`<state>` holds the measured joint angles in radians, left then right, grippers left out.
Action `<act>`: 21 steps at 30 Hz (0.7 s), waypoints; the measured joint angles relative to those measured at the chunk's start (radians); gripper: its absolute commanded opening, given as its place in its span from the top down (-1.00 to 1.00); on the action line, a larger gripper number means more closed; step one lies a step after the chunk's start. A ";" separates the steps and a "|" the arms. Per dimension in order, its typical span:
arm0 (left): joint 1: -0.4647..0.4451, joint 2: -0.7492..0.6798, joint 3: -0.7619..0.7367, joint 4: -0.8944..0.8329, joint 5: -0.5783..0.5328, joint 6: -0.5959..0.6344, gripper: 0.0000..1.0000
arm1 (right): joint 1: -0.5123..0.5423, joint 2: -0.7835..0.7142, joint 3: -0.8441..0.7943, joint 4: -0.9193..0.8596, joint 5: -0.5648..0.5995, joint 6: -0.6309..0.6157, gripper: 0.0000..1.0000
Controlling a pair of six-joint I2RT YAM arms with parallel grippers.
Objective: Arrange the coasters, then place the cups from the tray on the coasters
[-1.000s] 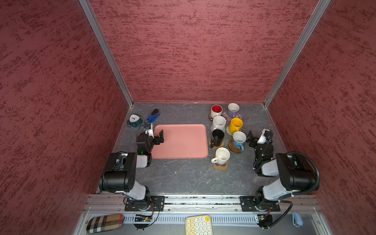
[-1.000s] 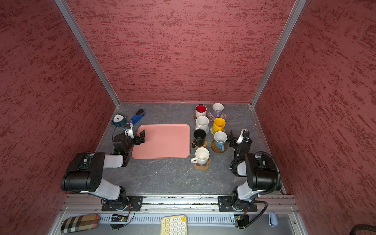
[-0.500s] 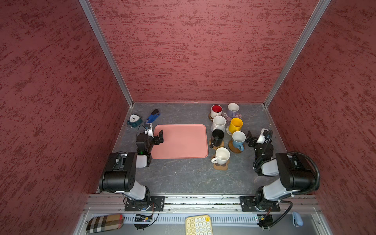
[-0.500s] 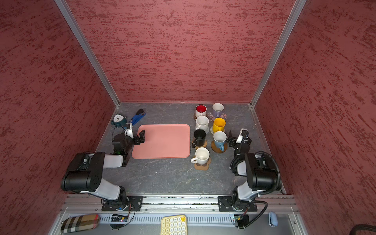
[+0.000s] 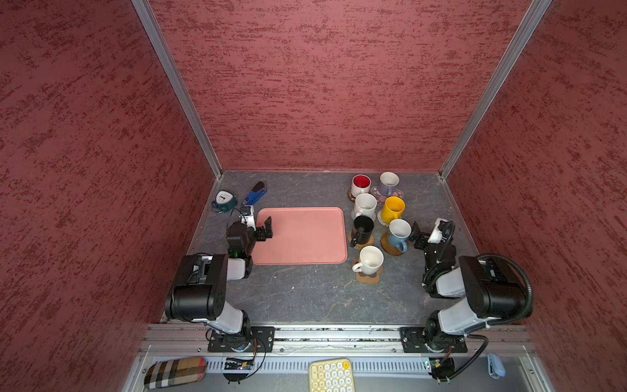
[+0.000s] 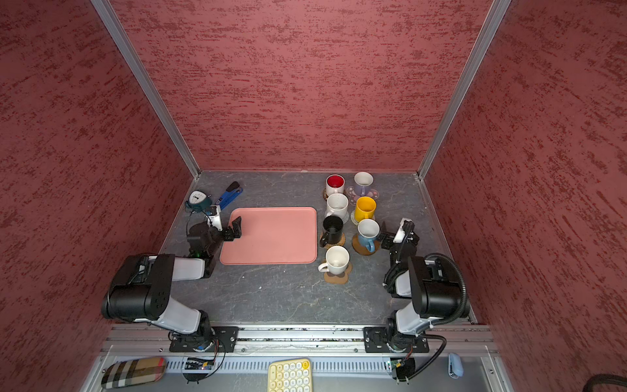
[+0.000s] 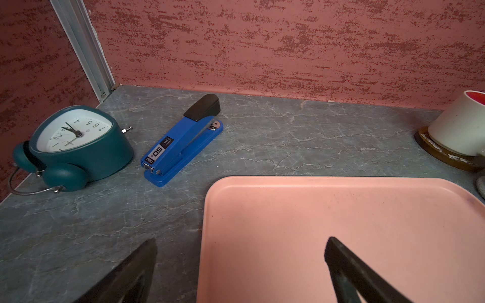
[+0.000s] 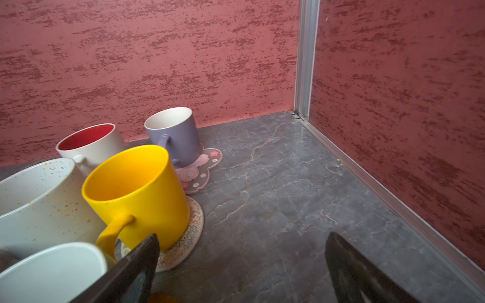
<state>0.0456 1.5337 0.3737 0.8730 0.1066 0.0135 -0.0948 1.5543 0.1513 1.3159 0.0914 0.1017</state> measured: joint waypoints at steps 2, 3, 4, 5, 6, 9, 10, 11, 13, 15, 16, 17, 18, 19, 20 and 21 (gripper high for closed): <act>0.000 0.000 0.000 0.000 0.000 0.000 -0.99 | 0.000 0.000 0.000 0.008 0.008 0.003 -0.98; 0.000 0.000 0.000 0.000 0.000 0.000 -0.99 | 0.000 0.000 0.000 0.011 0.010 0.003 -0.98; 0.000 0.000 0.000 0.000 0.000 0.000 -0.99 | 0.000 0.000 0.000 0.013 0.011 0.003 -0.98; 0.000 0.000 0.000 0.000 0.000 0.000 -0.99 | 0.000 0.000 0.000 0.013 0.012 0.004 -0.98; 0.000 0.000 0.000 0.000 0.000 0.000 -0.99 | 0.000 0.000 0.000 0.013 0.013 0.004 -0.98; 0.000 0.000 0.000 0.000 0.000 0.000 -0.99 | 0.000 0.000 0.000 0.014 0.016 0.004 -0.98; 0.000 0.000 0.000 0.000 0.000 0.000 -0.99 | 0.000 0.000 0.000 0.014 0.018 0.004 -0.98; 0.000 0.000 0.000 0.000 0.000 0.000 -0.99 | 0.000 0.000 0.000 0.015 0.018 0.004 -0.98; 0.000 0.000 0.000 0.000 0.000 0.000 -1.00 | 0.000 0.000 0.000 0.016 0.018 0.004 -0.98; 0.000 0.000 0.000 0.000 0.000 0.000 -0.99 | 0.000 0.000 0.000 0.021 0.019 0.005 -0.98; 0.000 0.000 0.000 0.000 0.000 0.000 -0.99 | 0.000 0.000 0.000 0.021 0.019 0.006 -0.98; 0.000 0.000 0.000 0.000 0.000 0.000 -0.99 | 0.000 0.000 0.000 0.023 0.020 0.006 -0.98; 0.000 0.000 0.000 0.000 0.000 0.000 -0.99 | 0.000 0.000 0.000 0.024 0.021 0.006 -0.98; 0.000 0.000 0.000 0.000 0.000 0.000 -0.99 | 0.000 0.000 0.000 0.024 0.022 0.006 -0.98; 0.000 0.000 0.000 0.000 0.000 0.000 -0.99 | 0.000 0.000 0.000 0.025 0.023 0.006 -0.98; 0.000 0.000 0.000 0.000 -0.001 0.000 -0.99 | 0.000 0.000 -0.001 0.029 0.024 0.006 -0.98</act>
<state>0.0452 1.5337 0.3737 0.8730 0.1059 0.0135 -0.0948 1.5543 0.1501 1.3445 0.1154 0.1081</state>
